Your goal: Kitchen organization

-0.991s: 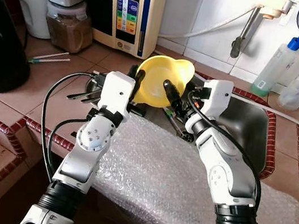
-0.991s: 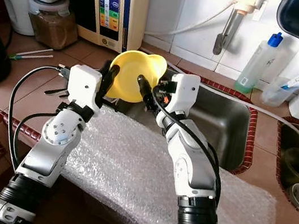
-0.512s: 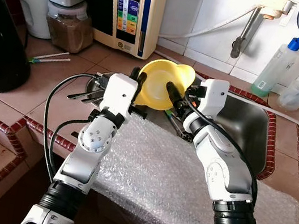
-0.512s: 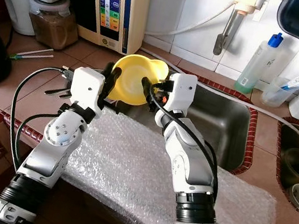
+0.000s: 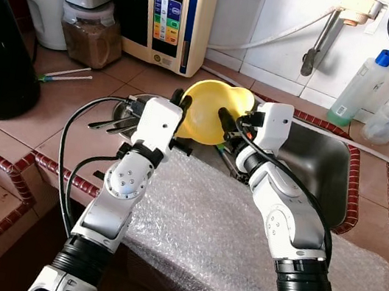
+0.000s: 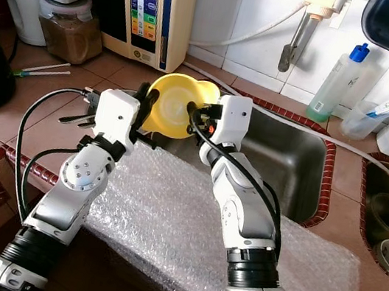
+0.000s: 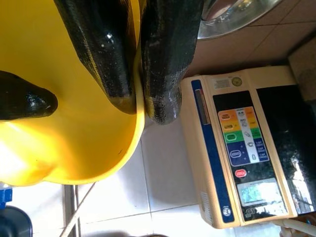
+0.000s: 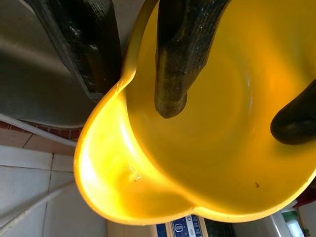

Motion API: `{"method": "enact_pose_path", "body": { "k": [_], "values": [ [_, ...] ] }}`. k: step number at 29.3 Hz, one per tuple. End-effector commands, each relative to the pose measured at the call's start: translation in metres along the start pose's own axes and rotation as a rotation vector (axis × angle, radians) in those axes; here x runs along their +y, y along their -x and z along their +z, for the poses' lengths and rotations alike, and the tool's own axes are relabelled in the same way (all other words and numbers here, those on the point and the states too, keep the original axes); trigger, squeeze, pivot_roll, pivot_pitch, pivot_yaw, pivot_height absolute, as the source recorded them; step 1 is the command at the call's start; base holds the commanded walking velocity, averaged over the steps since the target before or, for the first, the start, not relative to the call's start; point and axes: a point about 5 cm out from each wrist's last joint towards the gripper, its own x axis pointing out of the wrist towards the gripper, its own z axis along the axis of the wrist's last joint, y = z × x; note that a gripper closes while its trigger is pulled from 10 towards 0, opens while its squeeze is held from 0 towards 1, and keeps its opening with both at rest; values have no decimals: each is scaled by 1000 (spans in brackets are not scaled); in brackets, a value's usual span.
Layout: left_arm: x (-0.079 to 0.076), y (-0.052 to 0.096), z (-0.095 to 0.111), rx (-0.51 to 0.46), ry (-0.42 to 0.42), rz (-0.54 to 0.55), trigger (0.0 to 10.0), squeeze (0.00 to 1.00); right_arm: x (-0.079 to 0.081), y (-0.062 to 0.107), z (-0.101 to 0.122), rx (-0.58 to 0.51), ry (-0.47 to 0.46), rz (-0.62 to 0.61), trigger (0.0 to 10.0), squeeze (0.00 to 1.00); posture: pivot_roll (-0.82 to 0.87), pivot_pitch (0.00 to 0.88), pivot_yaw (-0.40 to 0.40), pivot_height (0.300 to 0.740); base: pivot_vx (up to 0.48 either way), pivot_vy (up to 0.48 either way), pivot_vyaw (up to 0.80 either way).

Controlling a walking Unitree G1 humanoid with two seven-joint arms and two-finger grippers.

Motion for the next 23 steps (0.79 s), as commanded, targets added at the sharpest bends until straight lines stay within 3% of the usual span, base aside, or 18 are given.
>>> {"method": "enact_pose_path", "body": {
  "k": [1, 10, 23],
  "values": [
    [16, -1, 7, -27, 21, 58, 10000, 1000, -27, 6, -2, 27, 22, -92, 0, 0, 36, 0, -37, 740, 0, 0, 0],
    [17, 1, 5, -13, 20, 52, 10000, 1000, -35, 3, -2, 25, 47, -128, 0, 0, 56, 0, -44, 740, 0, 0, 0],
    [14, 18, -13, 113, 70, -50, 10000, 1000, -64, -13, -8, 59, 216, -232, 0, 0, 94, 0, -44, 740, 0, 0, 0]
  ]
}}
